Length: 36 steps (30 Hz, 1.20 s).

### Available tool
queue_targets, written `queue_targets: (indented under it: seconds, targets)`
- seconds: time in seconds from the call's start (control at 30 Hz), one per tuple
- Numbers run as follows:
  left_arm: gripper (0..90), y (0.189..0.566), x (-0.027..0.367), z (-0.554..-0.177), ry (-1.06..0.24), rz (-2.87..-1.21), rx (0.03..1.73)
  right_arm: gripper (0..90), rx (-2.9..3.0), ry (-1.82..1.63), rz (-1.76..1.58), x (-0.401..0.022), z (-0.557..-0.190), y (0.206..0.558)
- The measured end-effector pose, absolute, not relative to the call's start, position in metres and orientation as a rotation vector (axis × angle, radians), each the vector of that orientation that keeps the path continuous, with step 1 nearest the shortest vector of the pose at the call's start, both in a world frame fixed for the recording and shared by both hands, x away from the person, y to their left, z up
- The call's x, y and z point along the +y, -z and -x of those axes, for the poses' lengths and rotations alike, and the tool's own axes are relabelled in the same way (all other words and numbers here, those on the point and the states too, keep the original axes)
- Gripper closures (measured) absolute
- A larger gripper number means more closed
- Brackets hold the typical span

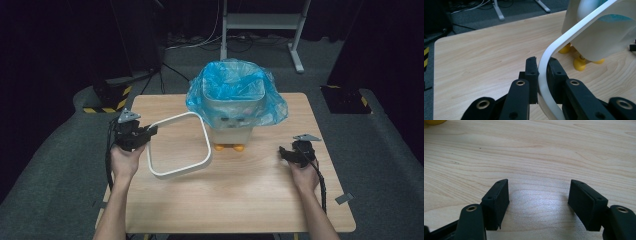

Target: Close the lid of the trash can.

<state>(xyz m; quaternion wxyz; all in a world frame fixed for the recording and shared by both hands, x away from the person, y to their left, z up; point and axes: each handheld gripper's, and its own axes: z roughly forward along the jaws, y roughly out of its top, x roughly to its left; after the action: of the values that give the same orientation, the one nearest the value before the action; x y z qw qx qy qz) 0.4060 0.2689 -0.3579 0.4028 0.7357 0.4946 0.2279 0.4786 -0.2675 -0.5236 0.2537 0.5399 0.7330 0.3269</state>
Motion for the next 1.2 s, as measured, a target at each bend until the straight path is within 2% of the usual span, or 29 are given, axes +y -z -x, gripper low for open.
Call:
queue_targets:
  seconds: [1.2]
  targets:
    - [80.3, 0.307, 0.278, -0.416, -0.641, -1.816, 1.221, 32.9, 1.992, -0.888, -1.467, -0.268, -0.479, 0.524]
